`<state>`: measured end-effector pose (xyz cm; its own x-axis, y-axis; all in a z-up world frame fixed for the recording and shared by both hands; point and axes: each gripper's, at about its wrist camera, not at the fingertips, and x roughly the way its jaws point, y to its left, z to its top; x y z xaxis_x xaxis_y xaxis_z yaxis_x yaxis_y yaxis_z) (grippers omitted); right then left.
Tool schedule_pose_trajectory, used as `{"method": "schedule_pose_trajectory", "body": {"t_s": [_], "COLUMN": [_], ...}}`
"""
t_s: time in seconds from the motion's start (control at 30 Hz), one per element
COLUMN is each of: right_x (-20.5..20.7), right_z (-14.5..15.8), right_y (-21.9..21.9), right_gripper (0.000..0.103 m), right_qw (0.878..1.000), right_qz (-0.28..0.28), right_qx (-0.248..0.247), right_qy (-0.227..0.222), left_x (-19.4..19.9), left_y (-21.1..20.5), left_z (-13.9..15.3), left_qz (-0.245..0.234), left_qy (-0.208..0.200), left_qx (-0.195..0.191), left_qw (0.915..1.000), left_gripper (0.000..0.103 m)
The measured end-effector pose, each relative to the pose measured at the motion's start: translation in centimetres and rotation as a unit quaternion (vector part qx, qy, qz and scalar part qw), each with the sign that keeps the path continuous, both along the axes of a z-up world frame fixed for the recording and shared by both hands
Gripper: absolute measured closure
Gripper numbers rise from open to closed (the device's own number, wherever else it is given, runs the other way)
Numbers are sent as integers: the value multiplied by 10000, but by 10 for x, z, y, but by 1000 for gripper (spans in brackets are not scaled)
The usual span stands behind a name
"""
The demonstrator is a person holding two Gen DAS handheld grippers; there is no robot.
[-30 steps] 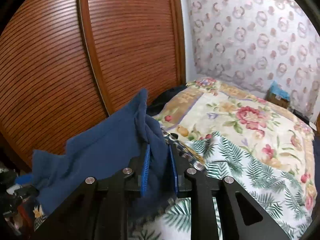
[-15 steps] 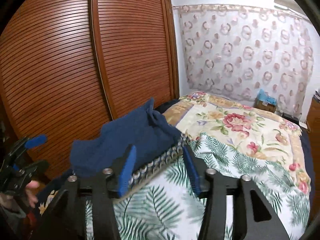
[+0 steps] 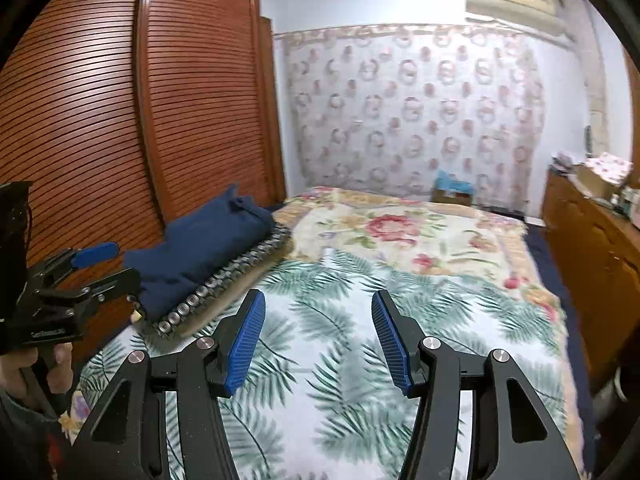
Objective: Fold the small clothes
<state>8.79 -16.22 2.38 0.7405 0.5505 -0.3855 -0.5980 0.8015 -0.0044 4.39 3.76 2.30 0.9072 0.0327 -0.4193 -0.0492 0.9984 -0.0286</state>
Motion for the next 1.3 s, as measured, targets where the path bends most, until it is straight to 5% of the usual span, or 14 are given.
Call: {"method": "schedule_pose_trajectory", "body": {"t_s": [0.33, 0.63, 1.3], "right_x": [-69, -100, -84], "right_z": [22, 28, 30], "right_y": [-52, -51, -31], "right_gripper": [45, 44, 36], "right_qw": [9968, 9923, 9913], "right_qz": [-716, -1155, -1267], "right_qx": [233, 356, 257], "right_qy": [-264, -269, -249], "left_x": [-9, -19, -15], "left_y": [-42, -51, -48], "left_z": [25, 38, 31], "left_qz": [-199, -71, 155], "left_qy": [-181, -307, -240], "left_qx": [13, -103, -77], "left_qw": [9996, 9994, 9996], "left_gripper": [15, 15, 15]}}
